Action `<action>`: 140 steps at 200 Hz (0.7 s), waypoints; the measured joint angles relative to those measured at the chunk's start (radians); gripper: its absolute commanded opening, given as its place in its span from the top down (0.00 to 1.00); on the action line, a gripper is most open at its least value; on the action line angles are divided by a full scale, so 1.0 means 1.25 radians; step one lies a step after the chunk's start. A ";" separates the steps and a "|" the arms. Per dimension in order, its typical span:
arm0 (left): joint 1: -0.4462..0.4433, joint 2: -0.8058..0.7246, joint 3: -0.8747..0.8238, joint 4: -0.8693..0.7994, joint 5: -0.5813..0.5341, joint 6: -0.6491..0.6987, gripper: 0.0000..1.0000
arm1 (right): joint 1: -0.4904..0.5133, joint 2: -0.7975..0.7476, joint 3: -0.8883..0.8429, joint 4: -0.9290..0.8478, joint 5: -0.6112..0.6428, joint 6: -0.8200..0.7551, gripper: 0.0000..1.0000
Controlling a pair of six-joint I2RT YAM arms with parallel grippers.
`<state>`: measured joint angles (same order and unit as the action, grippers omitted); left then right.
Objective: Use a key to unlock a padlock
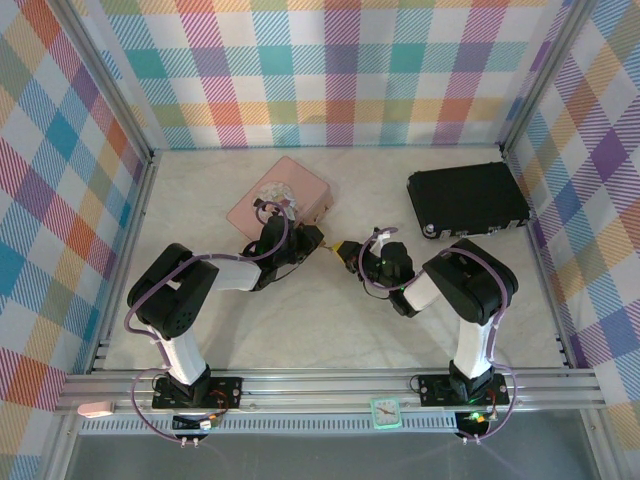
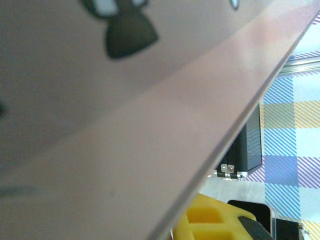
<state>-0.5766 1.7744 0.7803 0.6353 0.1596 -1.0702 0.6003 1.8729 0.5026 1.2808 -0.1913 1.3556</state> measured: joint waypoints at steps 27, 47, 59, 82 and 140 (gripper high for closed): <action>-0.002 0.000 0.000 0.000 -0.003 -0.003 1.00 | 0.000 -0.008 -0.005 0.001 0.000 0.002 1.00; -0.003 0.000 0.000 0.000 -0.003 -0.004 1.00 | 0.000 -0.020 -0.008 0.002 0.000 0.002 1.00; -0.003 0.000 0.000 0.000 -0.003 -0.006 1.00 | 0.000 -0.023 -0.008 0.003 0.000 0.002 1.00; -0.003 0.000 0.000 0.000 -0.003 -0.006 1.00 | 0.000 -0.023 -0.008 0.004 0.000 0.007 1.00; -0.006 0.000 0.000 0.002 -0.010 -0.010 1.00 | 0.002 0.013 -0.004 0.037 -0.001 0.042 1.00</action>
<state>-0.5838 1.7744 0.7803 0.6373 0.1467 -1.0832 0.6025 1.8889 0.4973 1.3273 -0.1925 1.4082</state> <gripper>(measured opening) 0.148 0.047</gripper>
